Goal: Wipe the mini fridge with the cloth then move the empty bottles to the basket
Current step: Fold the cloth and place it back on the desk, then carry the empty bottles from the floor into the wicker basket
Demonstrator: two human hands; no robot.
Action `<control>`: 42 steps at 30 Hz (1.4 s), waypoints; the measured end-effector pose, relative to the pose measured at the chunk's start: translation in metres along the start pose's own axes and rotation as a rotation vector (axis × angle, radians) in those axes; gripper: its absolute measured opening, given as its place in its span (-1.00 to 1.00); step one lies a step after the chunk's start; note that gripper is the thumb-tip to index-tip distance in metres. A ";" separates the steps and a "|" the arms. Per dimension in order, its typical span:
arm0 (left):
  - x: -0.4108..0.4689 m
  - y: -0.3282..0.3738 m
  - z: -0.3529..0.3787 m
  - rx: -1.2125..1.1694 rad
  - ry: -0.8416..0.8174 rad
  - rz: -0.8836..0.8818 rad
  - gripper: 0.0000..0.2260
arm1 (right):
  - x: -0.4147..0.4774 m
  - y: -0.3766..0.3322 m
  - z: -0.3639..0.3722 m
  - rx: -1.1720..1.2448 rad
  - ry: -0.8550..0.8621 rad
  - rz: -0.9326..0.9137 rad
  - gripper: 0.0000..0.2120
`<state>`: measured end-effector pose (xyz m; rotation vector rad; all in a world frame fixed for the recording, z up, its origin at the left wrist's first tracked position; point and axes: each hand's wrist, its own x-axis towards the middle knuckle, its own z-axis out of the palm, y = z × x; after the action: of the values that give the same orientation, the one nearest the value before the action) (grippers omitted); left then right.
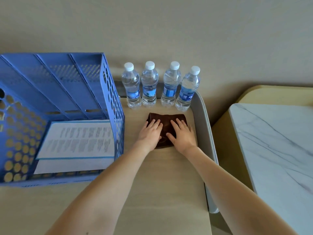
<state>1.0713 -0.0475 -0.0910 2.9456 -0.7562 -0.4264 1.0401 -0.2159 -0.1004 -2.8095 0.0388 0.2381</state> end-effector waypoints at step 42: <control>-0.472 0.116 0.031 -0.246 0.427 0.088 -0.53 | -0.491 -0.087 0.021 0.177 0.458 -0.095 -0.48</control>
<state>0.6120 0.0781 0.0130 2.6238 -0.7114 0.1108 0.5575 -0.1271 -0.0106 -2.6198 0.0286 -0.4123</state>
